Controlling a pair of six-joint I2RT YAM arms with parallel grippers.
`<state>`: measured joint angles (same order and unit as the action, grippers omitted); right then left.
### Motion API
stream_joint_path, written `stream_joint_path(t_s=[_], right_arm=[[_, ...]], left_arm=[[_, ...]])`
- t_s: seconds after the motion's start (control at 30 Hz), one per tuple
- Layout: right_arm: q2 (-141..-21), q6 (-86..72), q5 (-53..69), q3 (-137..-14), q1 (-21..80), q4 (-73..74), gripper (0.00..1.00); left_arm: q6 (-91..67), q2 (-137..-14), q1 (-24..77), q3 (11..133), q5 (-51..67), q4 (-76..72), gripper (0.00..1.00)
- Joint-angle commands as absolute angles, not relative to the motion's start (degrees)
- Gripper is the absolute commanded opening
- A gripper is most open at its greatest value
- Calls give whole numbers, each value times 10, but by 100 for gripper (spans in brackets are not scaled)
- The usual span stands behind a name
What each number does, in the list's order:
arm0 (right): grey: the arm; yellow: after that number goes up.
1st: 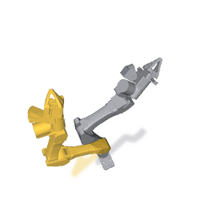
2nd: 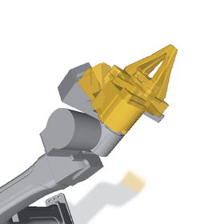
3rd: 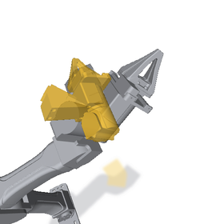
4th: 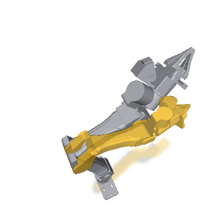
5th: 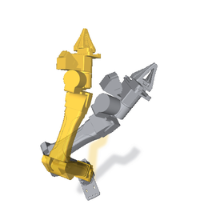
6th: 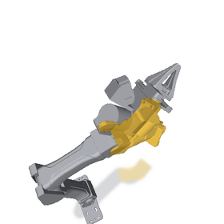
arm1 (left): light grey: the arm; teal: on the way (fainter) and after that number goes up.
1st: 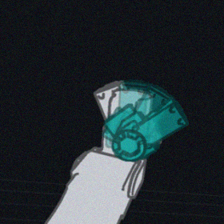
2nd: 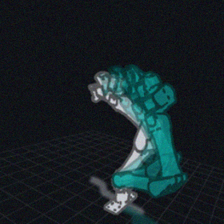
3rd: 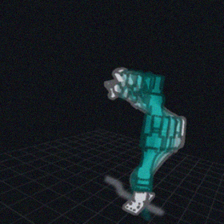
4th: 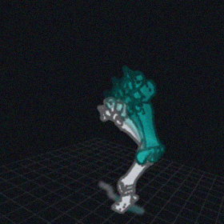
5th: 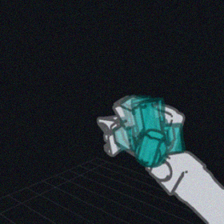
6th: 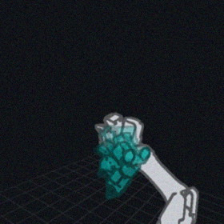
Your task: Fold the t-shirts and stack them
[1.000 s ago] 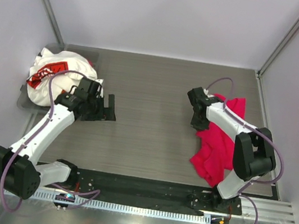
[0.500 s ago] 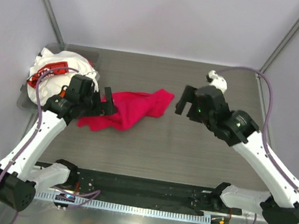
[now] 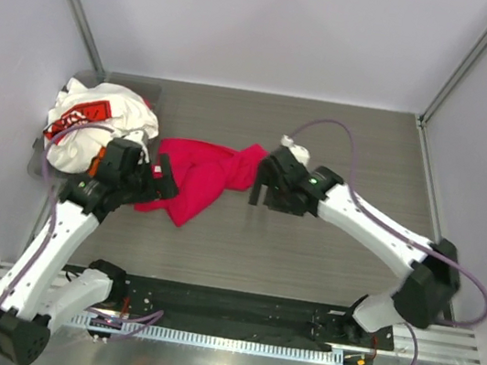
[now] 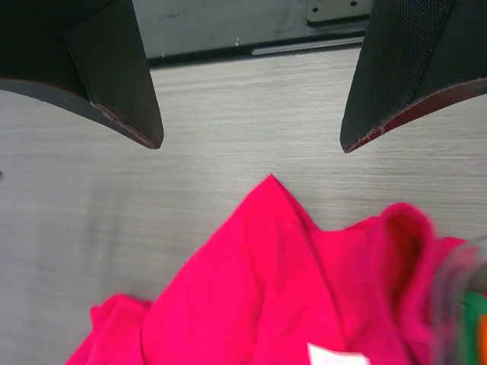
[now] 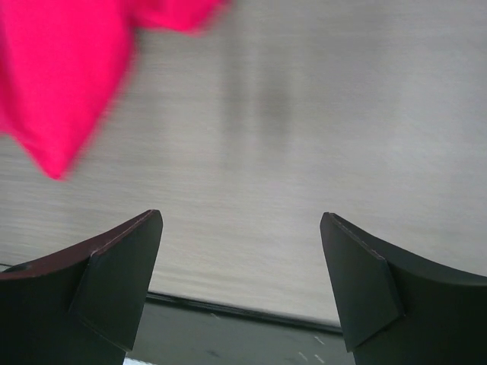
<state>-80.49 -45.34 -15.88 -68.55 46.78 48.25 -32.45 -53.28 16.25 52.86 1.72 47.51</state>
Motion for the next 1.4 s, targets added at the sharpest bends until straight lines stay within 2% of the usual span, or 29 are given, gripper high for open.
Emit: stream_joint_path(t_s=[0.0, 0.17, 0.37, 0.5, 0.57, 0.6, 0.67, 0.7, 0.73, 0.83, 1.0, 1.03, 1.07, 1.1, 1.13, 1.2, 1.37], right_arm=[[-918, -418, -118, -835, 489, 405, 91], [-1127, -394, -84, -1019, 494, 407, 86], [-1320, -379, -84, -1276, 502, 440, 85], [-1417, -367, -116, -1368, 497, 504, 77], [-1436, -370, -127, -1362, 490, 509, 66], [-1437, -373, -134, -1340, 485, 511, 49], [-1429, -374, -144, -1295, 479, 512, 26], [-1423, -372, -152, -1276, 473, 512, 6], [-1401, -372, -171, -1256, 469, 512, 1], [-1332, -386, -241, -1139, 452, 510, 1], [-1117, -416, -285, -897, 430, 489, 1], [-1093, -425, -287, -871, 431, 489, 5], [-1064, -431, -287, -824, 431, 490, 20], [-1019, -432, -287, -807, 431, 489, 59], [-997, -434, -286, -793, 431, 489, 71], [-962, -426, -279, -780, 431, 486, 80], [-997, -367, -268, -886, 423, 483, 80]], left_arm=[[-344, -452, 161, 539, -72, 507, 100], [-359, -376, 160, 550, -148, 550, 100], [-356, -289, 161, 519, -141, 512, 100], [-353, -254, 161, 502, -143, 496, 100], [-353, -249, 160, 497, -145, 495, 100], [-353, -250, 161, 497, -145, 494, 100], [-353, -255, 160, 497, -143, 495, 100], [-353, -258, 160, 497, -142, 496, 100], [-352, -259, 161, 497, -142, 495, 100], [-352, -262, 161, 498, -142, 497, 100], [-348, -258, 160, 495, -130, 489, 100], [-348, -258, 160, 495, -130, 489, 100], [-348, -260, 160, 496, -129, 489, 100], [-347, -261, 160, 496, -128, 490, 100], [-347, -262, 160, 496, -127, 489, 100], [-347, -264, 160, 496, -127, 489, 100], [-347, -270, 161, 495, -125, 488, 100]])
